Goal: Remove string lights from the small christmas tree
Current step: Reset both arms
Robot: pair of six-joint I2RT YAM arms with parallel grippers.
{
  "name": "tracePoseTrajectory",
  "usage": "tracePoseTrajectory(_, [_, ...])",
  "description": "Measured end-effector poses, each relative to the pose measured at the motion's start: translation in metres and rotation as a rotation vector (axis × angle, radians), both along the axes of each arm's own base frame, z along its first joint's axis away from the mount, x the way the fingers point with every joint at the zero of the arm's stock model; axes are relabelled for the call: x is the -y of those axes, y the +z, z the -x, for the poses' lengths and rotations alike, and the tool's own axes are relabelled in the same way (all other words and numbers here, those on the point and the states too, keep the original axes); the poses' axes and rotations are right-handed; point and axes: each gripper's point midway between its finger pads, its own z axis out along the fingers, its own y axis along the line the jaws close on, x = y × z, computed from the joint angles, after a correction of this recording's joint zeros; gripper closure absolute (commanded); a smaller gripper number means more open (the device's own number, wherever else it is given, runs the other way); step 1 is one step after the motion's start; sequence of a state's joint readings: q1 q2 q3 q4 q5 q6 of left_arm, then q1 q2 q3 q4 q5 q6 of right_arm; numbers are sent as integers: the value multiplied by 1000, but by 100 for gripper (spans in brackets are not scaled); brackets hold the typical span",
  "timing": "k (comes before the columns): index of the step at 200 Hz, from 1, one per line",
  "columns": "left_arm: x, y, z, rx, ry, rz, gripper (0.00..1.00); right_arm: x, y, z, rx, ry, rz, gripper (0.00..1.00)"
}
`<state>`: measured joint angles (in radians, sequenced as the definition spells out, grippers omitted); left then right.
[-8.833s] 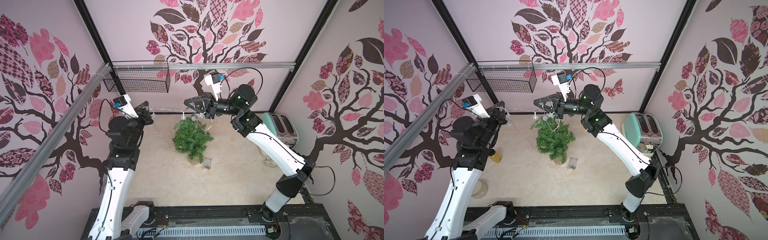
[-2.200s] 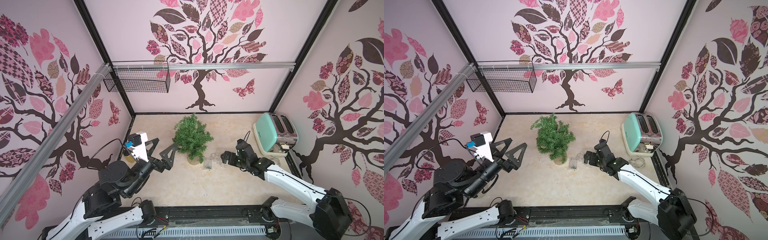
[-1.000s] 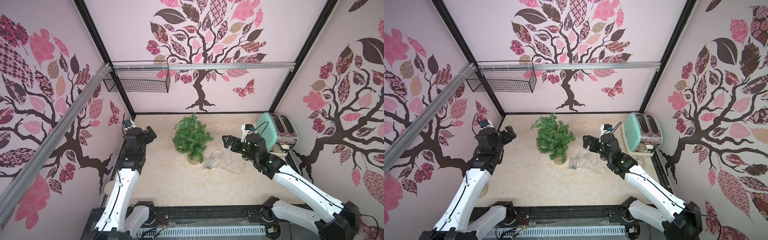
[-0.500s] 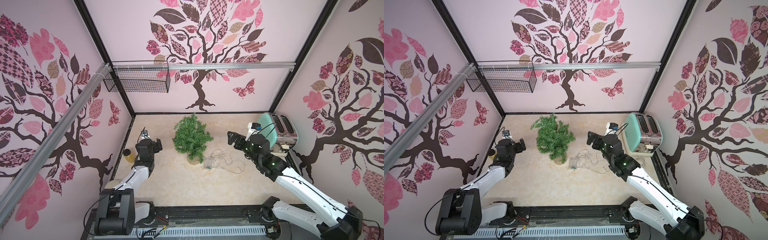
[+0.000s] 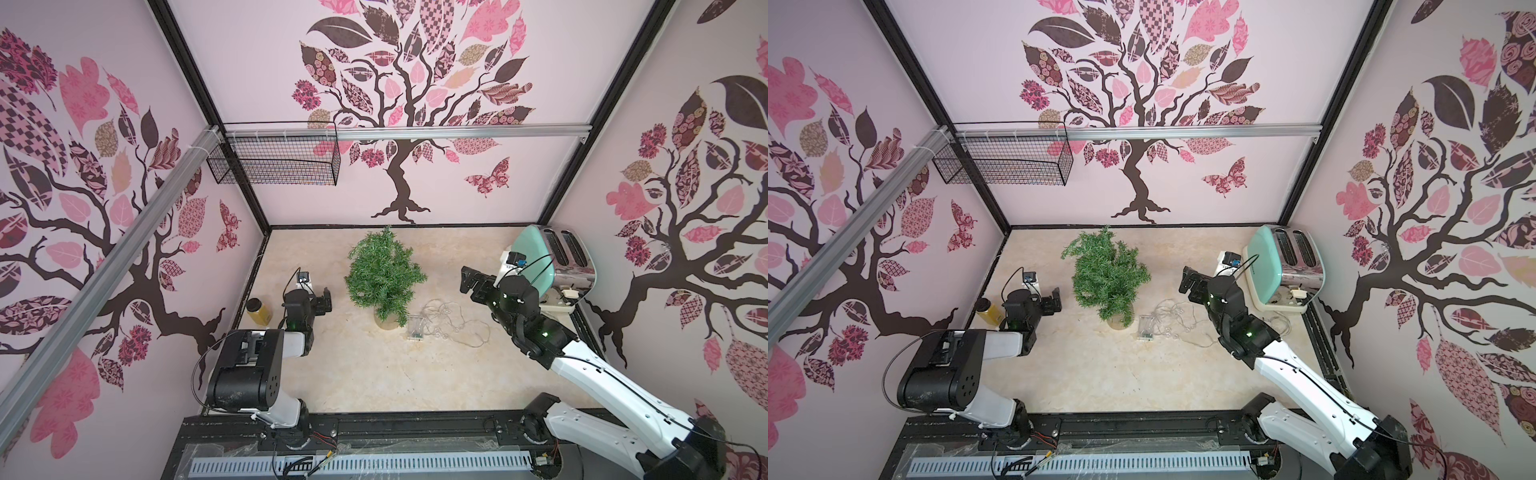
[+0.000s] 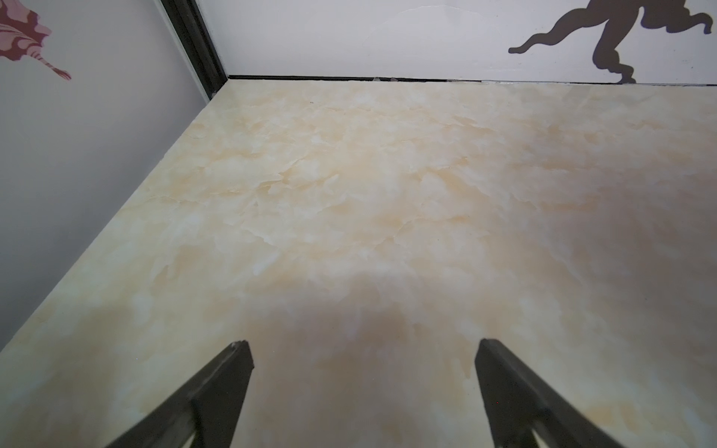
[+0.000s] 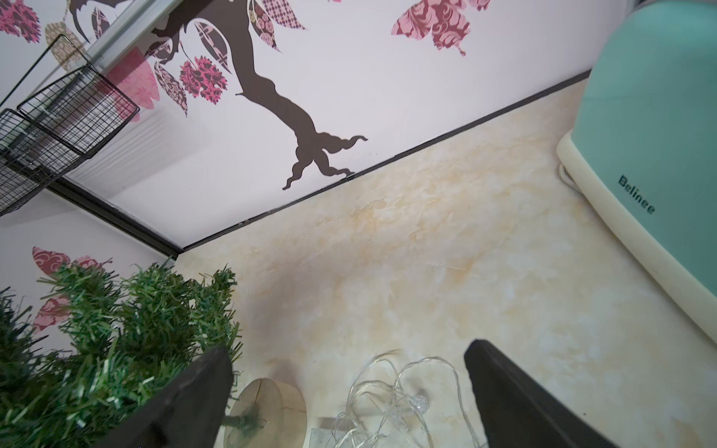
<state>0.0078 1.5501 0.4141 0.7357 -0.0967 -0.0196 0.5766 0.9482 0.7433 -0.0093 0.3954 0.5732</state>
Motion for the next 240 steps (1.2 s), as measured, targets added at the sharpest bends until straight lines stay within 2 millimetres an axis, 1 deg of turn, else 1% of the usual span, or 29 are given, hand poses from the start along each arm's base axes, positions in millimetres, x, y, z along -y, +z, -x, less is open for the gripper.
tracePoseTrajectory(13, [-3, 5, -2, 22, 10, 5, 2, 2, -5, -1, 14, -6, 28, 0])
tracePoseTrajectory(29, [-3, 10, -4, 47, 10, 8, 2, 3, -18, -5, 6, -14, 73, 0])
tracePoseTrajectory(65, [-3, 14, -5, 63, 11, 9, 2, -2, -46, -20, 37, 3, 199, 0])
tracePoseTrajectory(79, [-3, 14, -5, 64, 11, 10, 2, -1, -50, -27, 54, 16, 223, 0])
tracePoseTrajectory(92, [-3, 15, -6, 68, 11, 10, 2, 11, -50, -39, 67, 9, 211, 0])
tracePoseTrajectory(100, [-3, 16, -6, 71, 11, 10, 2, 28, -50, -49, 73, -22, 196, 0])
tracePoseTrajectory(111, [-3, 17, -6, 75, 11, 10, 2, 57, -52, -61, 83, -86, 186, 0])
tracePoseTrajectory(121, [-3, 17, -6, 78, 11, 10, 2, 81, -57, -66, 89, -145, 201, 0])
tracePoseTrajectory(128, [-3, 17, -6, 79, 11, 10, 2, 91, -64, -68, 84, -171, 227, 0])
tracePoseTrajectory(154, [-3, 18, -7, 81, 11, 10, 2, 100, -99, -70, 22, -183, 359, 0])
tracePoseTrajectory(170, [-3, 18, -7, 81, 11, 10, 2, 107, -119, -69, -20, -198, 432, 0])
tracePoseTrajectory(196, [-3, 18, -7, 82, 11, 10, 2, 114, -144, -62, -47, -196, 510, 0])
tracePoseTrajectory(211, [-3, 18, -7, 83, 11, 10, 2, 116, -154, -63, -57, -180, 540, 0])
tracePoseTrajectory(240, [-6, 18, -6, 83, 10, 19, 2, 120, -165, -73, -54, -139, 537, 0])
